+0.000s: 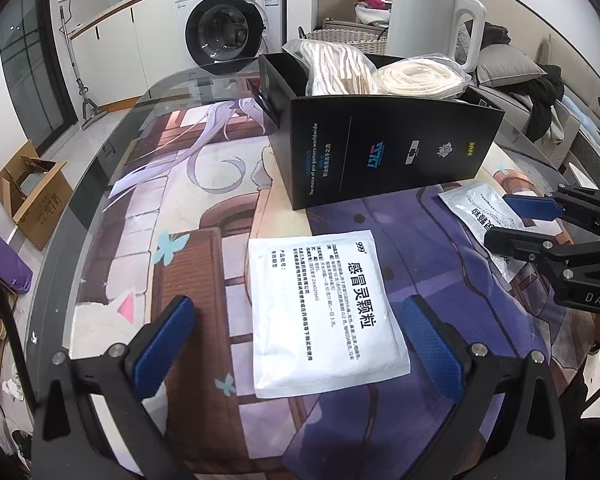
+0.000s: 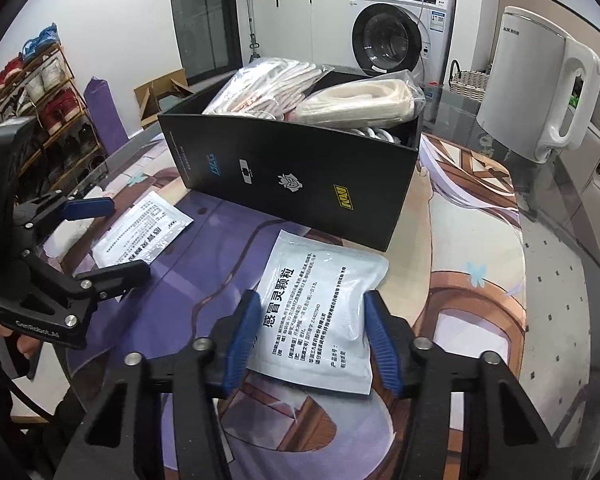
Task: Organize soft objects
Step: 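Lower the right gripper onto the larger white sachet and close it, then lift the sachet with the right gripper while the left gripper closes on the other sachet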
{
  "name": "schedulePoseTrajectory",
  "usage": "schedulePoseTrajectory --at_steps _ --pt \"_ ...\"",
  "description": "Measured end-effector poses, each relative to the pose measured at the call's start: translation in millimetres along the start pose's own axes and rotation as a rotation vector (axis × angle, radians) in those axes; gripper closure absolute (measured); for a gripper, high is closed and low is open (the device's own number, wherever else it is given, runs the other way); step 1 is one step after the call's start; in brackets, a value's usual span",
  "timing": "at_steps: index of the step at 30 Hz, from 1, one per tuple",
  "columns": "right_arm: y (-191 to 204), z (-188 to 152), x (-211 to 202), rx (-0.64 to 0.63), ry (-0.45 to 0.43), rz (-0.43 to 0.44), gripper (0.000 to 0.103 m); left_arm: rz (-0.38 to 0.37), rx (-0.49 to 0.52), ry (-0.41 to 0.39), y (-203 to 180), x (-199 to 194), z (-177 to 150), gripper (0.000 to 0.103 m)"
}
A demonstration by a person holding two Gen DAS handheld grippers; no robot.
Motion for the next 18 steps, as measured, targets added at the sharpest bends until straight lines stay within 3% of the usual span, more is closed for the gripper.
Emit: schedulePoseTrajectory --at_steps 3,9,12,14,18 --pt "3.3 0.0 -3.0 -0.016 -0.001 0.018 0.065 -0.001 0.000 -0.003 -0.5 -0.6 0.0 0.000" --pt "9.5 1.0 -4.7 -0.041 0.000 0.024 0.069 -0.023 0.024 -0.015 -6.1 -3.5 0.0 0.010" --pt "8.9 1.2 -4.3 -0.042 -0.001 0.025 0.069 -0.040 0.041 -0.022 -10.1 -6.1 -0.2 0.020" --pt "9.2 1.4 -4.6 -0.043 -0.001 0.025 0.069 -0.051 0.054 -0.031 -12.6 -8.4 -0.7 0.034" --pt "10.0 2.0 -4.7 -0.045 -0.002 0.024 0.069 -0.071 0.075 -0.039 -16.0 -10.7 -1.5 0.046"
Point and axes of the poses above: each gripper's, at about its wrist camera, not at the fingertips, and x roughly the way its jaws point, y to its left, z to its top, the point moved 2 cm from there along x, roughly the way its jaws point, and after that the axes turned 6 degrees about -x, right-handed, at the moved point
